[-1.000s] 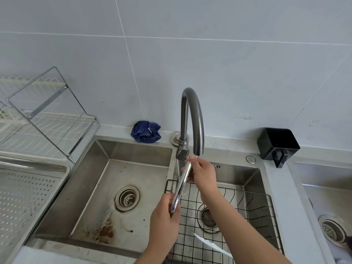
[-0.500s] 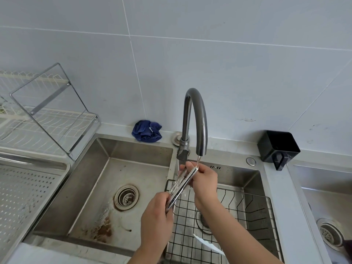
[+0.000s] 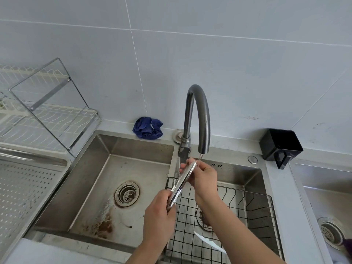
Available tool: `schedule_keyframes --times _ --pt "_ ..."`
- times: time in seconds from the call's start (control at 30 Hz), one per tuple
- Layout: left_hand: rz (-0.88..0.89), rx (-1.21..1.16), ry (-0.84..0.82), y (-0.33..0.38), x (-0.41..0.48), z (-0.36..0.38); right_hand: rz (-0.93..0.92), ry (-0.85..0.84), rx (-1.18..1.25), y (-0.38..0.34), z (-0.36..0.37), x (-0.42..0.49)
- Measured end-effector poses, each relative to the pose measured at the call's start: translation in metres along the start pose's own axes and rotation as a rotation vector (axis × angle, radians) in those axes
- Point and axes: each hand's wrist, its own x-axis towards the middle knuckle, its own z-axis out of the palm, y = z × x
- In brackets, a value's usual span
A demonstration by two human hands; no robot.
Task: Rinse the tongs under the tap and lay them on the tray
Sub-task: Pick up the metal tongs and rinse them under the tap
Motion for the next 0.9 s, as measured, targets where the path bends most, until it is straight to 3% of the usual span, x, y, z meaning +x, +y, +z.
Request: schedule_keyframes --times 0.17,0.33,0.47,0.73,0.9 --pt "-0.104 -0.122 -0.036 -0.005 0.005 0.008 0.057 -0.094 -0.154 -0.006 -0.008 0.005" --pt "-0.307 -0.408 -0.026 -0.007 0.010 0.016 -0.048 -0.071 -0.234 -0.004 -0.014 0.007" --pt "-0.377 -0.527 -0.044 -0.008 0.014 0.016 0.055 -0.233 -0.091 0.003 -0.021 0.001" --pt "-0.561 -0.842 -0.205 -0.002 0.015 0.012 0.077 -0.186 0.249 0.009 -0.021 -0.003" --pt "-0.569 -0.897 -0.254 -0.001 0.012 0.011 0.103 -0.164 0.290 0.005 -0.025 -0.002"
